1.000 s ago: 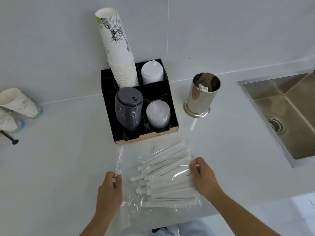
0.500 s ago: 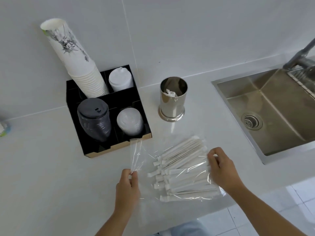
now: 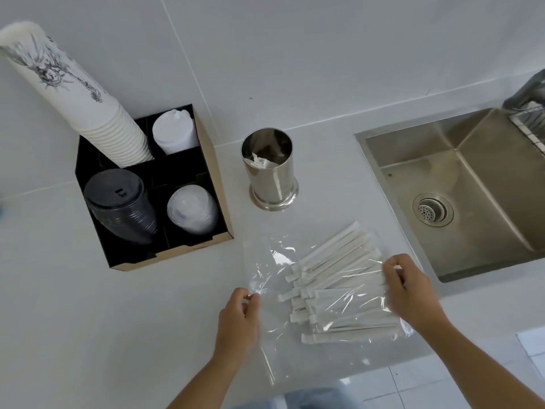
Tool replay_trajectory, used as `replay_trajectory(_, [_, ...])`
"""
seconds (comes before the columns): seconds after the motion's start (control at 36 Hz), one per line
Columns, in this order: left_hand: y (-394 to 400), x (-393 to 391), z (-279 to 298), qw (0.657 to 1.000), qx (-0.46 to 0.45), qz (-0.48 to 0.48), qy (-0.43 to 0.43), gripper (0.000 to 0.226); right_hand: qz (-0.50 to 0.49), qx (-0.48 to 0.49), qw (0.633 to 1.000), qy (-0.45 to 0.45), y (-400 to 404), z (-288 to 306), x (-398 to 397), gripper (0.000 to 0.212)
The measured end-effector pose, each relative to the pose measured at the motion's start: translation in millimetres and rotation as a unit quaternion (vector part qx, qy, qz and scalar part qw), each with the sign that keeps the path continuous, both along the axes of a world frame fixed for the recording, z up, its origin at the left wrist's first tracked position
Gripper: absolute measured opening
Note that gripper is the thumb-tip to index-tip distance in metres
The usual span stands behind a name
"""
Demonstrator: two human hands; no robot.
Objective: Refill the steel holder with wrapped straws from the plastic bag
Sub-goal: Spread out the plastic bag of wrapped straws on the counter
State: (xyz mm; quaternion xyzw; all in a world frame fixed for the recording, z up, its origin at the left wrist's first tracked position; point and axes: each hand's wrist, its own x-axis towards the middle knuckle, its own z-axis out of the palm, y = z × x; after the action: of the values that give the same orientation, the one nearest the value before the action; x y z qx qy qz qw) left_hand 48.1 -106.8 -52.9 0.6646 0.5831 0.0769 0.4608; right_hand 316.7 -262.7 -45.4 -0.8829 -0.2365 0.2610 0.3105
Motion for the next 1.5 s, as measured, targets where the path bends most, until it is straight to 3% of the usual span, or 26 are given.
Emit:
replay_trajectory(0.17, [2, 0, 6, 1.000, 0.011, 0.008, 0.028, 0.015, 0.009, 0.003, 0.999, 0.034, -5, 0, 7, 0.003])
replay_trajectory(0.31, [9, -4, 7, 0.988, 0.103, -0.064, 0.092, 0.045, 0.019, -0.034, 0.999, 0.013, -8, 7, 8, 0.035])
replay_trajectory(0.42, [22, -8, -1, 0.936, 0.231, -0.235, 0.125, 0.049, 0.044, -0.043, 0.994, -0.091, -7, 10, -1, 0.048])
replay_trajectory(0.67, [56, 13, -5, 0.841, 0.213, -0.455, 0.202, 0.064, 0.269, 0.059, 0.946, -0.168, 24, 3, -105, 0.048])
replay_trajectory(0.83, [63, 19, -11, 0.823, 0.206, -0.479, 0.225, 0.060, 0.376, 0.018, 0.906, -0.194, 32, -31, -174, 0.052])
replay_trajectory(1.14, [86, 20, -11, 0.837, 0.200, -0.462, 0.214, 0.066, 0.394, -0.027, 0.882, -0.256, 14, -52, -190, 0.056])
replay_trajectory(1.28, [96, 35, 0, 0.843, 0.209, -0.442, 0.222, 0.066, 0.381, -0.028, 0.891, -0.246, 15, -51, -191, 0.054])
replay_trajectory(1.39, [106, 45, 4, 0.822, 0.268, -0.450, 0.225, 0.041, 0.330, -0.039, 0.913, -0.238, 19, -47, -192, 0.056])
replay_trajectory(1.5, [113, 53, 9, 0.824, 0.265, -0.453, 0.214, 0.017, 0.293, -0.052, 0.921, -0.253, 26, -50, -197, 0.055])
